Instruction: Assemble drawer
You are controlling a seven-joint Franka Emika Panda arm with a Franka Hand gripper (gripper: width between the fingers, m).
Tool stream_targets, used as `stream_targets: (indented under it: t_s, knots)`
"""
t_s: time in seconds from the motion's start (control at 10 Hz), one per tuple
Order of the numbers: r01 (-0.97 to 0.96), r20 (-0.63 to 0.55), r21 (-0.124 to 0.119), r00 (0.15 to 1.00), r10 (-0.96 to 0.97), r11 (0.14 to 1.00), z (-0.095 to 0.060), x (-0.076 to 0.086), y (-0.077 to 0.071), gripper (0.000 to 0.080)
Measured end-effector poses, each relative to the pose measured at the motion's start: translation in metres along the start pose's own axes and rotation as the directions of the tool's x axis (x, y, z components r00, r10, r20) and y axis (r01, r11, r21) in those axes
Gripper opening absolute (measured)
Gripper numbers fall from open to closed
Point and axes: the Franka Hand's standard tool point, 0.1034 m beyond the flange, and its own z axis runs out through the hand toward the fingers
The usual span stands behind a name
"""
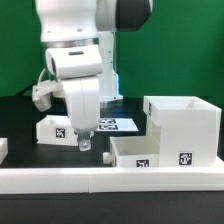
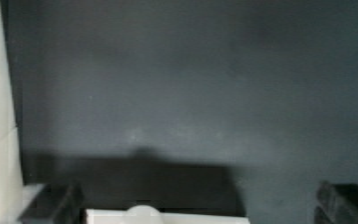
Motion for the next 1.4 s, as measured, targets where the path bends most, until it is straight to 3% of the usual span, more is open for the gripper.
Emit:
stream_targets:
  t_s: [0.1, 0.2, 0.6, 1.4]
  knots:
    - [0.007, -0.043, 0.017, 0.999, -0.007, 1.000, 0.004, -0.002, 0.002, 0.0649]
    - [0.003, -0.060, 0.016, 0.998, -0.002, 1.000, 0.007, -0.003, 0.006, 0.0649]
    - [-0.073, -0.070, 0.022, 0.995, 0.074, 0.997, 0.016, 0.033, 0.025, 0.0649]
    - [-0.109, -0.078, 0.023, 0.991, 0.110, 0.994, 0.022, 0.040, 0.020, 0.0649]
